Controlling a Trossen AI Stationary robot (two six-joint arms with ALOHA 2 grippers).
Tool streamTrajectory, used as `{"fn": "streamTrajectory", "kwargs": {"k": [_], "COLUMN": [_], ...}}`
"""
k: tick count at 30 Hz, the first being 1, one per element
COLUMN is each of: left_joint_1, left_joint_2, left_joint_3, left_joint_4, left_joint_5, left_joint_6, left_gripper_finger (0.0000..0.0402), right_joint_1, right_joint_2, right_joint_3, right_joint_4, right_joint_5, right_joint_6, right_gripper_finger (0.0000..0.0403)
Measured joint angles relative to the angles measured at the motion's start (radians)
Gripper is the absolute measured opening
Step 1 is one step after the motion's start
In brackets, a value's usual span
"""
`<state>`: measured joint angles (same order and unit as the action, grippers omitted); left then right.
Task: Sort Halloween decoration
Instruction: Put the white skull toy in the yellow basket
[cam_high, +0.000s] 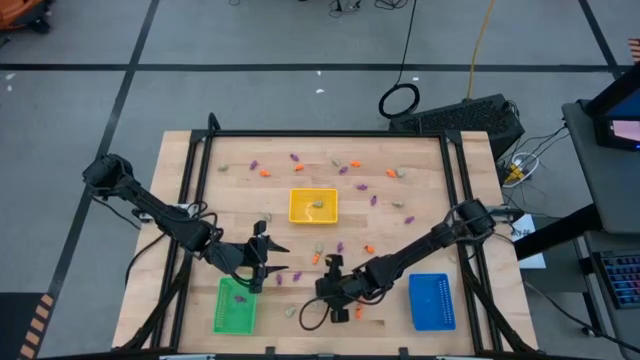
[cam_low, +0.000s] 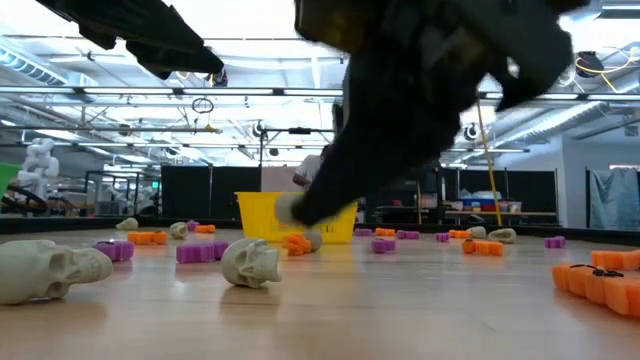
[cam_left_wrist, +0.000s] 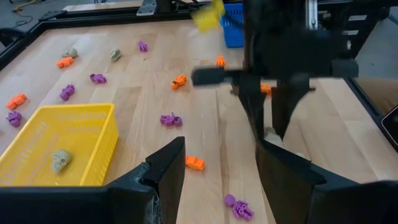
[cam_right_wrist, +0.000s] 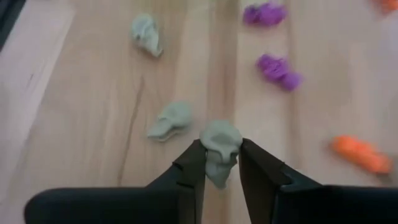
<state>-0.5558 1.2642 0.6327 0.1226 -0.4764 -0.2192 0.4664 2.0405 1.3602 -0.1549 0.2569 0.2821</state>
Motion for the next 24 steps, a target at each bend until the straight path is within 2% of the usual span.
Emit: {"fn": "streamTrajectory", "kwargs": {"k": [12, 24], "left_joint_1": [0.000, 0.000], "left_joint_2": [0.000, 0.000], "left_joint_3": [0.000, 0.000], "left_joint_4": [0.000, 0.002], "left_joint_5": [0.000, 0.000], "left_joint_6": [0.013, 0.016], "left_gripper_finger": [0.0193, 0.0193], "right_joint_1": [0.000, 0.002], "right_joint_2": [-0.048, -0.048], "right_joint_3": [0.002, 0.002], "right_joint_4": [-0.055, -0.062], "right_joint_5": [0.092, 0.303], "right_joint_6": [-0.049, -0.119], "right_gripper_finger": [0.0065, 0.0065]}}
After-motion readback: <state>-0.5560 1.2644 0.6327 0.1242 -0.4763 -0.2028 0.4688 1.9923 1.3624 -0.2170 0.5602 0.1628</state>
